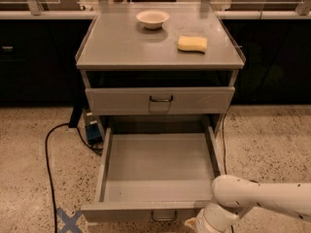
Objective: Close middle drawer
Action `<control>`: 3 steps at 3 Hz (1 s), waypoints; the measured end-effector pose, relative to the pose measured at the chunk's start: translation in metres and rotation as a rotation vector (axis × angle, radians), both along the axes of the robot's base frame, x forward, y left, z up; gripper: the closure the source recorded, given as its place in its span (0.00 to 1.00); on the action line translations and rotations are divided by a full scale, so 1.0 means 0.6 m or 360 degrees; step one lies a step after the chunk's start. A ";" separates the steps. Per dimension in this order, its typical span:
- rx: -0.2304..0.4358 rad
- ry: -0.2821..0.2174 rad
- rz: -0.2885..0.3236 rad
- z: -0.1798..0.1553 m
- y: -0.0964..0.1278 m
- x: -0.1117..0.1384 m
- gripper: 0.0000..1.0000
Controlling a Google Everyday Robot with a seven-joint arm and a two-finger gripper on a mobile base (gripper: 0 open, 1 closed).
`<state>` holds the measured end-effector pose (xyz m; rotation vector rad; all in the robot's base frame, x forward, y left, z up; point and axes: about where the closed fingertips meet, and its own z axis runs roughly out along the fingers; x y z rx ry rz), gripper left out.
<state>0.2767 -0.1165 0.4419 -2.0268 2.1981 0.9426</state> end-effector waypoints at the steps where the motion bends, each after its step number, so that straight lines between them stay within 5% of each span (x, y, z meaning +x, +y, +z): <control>1: -0.0002 0.0001 -0.0003 -0.007 -0.002 0.007 0.00; 2: -0.0016 -0.0063 0.0031 -0.016 0.015 0.064 0.00; 3: -0.0016 -0.0063 0.0031 -0.016 0.015 0.064 0.00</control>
Offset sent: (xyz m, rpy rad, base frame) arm 0.0501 0.0058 -0.0135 -0.0191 -0.0517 0.0126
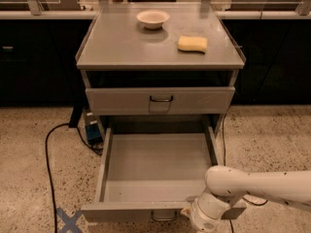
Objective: Close middle drawer
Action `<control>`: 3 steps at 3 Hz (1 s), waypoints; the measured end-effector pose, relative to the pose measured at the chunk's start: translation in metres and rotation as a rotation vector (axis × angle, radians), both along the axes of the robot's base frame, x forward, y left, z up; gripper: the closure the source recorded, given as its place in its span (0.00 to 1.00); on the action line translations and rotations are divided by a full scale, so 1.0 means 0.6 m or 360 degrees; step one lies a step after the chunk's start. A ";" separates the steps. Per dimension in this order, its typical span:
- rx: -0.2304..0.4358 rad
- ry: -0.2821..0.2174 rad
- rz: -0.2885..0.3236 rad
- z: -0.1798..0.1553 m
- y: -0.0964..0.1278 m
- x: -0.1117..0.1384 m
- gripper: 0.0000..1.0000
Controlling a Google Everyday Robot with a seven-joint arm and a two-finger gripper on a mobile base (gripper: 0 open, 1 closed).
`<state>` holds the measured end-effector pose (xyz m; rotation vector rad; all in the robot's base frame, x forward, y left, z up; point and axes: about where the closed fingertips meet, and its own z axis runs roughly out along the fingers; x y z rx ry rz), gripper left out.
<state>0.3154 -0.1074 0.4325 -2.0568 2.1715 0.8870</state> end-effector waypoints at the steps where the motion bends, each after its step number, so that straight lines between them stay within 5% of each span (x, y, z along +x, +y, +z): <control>1: 0.0003 -0.0071 0.0037 0.004 0.033 0.060 0.00; 3: -0.0002 -0.0120 0.0036 0.010 0.031 0.085 0.00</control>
Offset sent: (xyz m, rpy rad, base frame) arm 0.0905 0.0536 0.0176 0.0021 -0.1206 0.0644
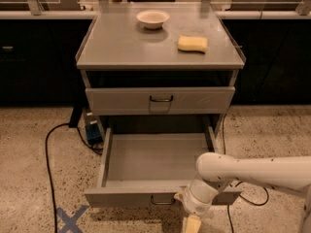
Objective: Close middle drawer
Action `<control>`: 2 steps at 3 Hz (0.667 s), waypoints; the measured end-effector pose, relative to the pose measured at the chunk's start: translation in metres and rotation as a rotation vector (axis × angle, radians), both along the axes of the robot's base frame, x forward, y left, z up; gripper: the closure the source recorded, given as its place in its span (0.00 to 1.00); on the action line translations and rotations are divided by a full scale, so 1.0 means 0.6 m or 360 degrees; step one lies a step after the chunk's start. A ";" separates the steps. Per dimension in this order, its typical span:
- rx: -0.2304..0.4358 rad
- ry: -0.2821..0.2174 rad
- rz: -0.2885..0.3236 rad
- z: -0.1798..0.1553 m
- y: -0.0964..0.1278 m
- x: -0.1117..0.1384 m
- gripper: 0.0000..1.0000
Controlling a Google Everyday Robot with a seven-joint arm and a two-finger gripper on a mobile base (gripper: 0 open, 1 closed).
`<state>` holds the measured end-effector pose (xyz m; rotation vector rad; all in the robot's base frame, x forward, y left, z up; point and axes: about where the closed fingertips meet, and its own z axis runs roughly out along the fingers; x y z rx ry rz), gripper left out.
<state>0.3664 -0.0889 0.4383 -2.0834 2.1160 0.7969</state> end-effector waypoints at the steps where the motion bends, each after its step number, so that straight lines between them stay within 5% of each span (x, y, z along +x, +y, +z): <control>1: -0.0016 -0.0090 0.0011 0.019 0.000 0.053 0.00; 2: -0.0023 -0.0152 0.0017 0.034 0.005 0.094 0.00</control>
Offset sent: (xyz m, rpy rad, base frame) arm 0.0881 0.0048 0.0340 -0.0220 -0.1482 0.0139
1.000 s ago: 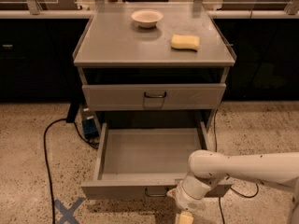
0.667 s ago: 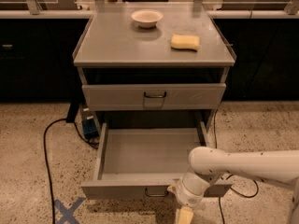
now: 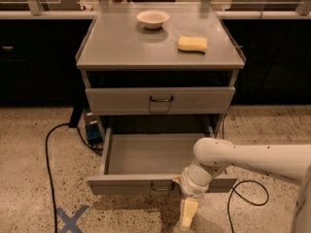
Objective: Close middle drawer
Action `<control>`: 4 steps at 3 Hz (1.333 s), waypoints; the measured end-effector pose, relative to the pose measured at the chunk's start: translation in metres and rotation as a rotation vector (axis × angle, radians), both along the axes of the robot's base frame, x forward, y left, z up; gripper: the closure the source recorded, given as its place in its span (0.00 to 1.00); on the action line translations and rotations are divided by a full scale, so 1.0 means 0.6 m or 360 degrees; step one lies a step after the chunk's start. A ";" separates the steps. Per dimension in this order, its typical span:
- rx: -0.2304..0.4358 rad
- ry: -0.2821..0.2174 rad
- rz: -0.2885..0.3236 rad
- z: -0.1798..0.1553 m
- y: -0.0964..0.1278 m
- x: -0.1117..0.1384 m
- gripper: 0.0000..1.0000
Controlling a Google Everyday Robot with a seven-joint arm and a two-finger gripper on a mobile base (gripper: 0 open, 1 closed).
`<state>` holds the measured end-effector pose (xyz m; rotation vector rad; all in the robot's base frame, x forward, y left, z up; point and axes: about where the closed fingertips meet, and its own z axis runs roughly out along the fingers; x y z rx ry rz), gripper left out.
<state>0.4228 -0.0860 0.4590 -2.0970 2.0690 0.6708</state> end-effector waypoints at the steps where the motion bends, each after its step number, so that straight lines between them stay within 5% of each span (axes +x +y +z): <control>1: 0.0000 0.0000 0.0000 0.000 0.000 0.000 0.00; 3: -0.0011 0.0051 0.0045 -0.043 0.020 0.012 0.00; 4: -0.0057 -0.0011 0.0056 -0.044 0.020 0.056 0.00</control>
Offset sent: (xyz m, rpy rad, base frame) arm -0.0096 0.0133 -0.0284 0.0058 0.0578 0.0320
